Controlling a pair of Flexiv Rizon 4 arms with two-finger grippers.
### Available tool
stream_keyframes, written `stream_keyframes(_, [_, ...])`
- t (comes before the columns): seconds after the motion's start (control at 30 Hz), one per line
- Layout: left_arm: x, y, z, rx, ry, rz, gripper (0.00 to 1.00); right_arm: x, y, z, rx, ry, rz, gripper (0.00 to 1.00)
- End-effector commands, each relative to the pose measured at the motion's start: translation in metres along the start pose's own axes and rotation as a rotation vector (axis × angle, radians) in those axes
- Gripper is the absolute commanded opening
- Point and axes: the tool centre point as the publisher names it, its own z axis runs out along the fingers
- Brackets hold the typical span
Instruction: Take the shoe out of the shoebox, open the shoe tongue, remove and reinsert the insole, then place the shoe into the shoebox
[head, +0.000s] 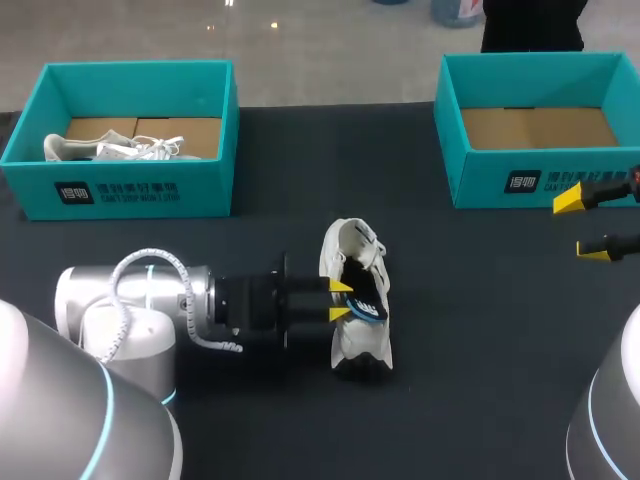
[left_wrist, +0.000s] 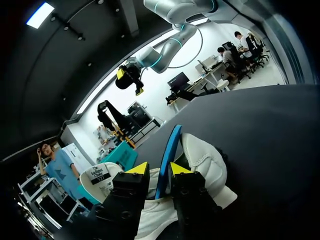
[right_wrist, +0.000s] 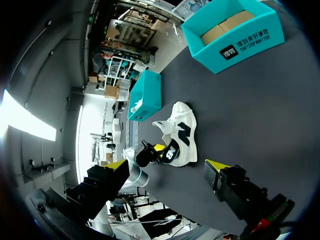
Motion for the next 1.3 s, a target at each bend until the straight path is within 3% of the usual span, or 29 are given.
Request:
stream_keyframes(0.03, [0.002,-0.011,-0.008,-0.001,0.000,0.006,0.22,0.000,-0.001,0.000,-0.002,-0.003,0.001,1.00])
stream_keyframes(0.33, [0.008,-0.013,0.008,0.019,0.050,0.009,0.18,0.000,-0.001,0.000,-0.002,-0.003,0.001,1.00])
stream_keyframes(0.5, [0.006,-0.003,0.010,0.005,0.062,0.006,0.00,0.000,-0.001,0.000,-0.002,-0.003,0.001,1.00])
stream_keyframes(0.9, [0.000,0.019,0.012,-0.025,0.060,0.000,0.00,0.000,-0.001,0.000,-0.002,-0.003,0.001,1.00])
stream_keyframes(1.27, [0.010,0.008,0.012,-0.005,0.068,-0.015,0.00,0.000,-0.001,0.000,-0.002,-0.003,0.001,1.00])
stream_keyframes(1.3, [0.010,0.006,0.011,-0.004,0.067,-0.013,0.11,0.000,-0.001,0.000,-0.002,-0.003,0.001,1.00])
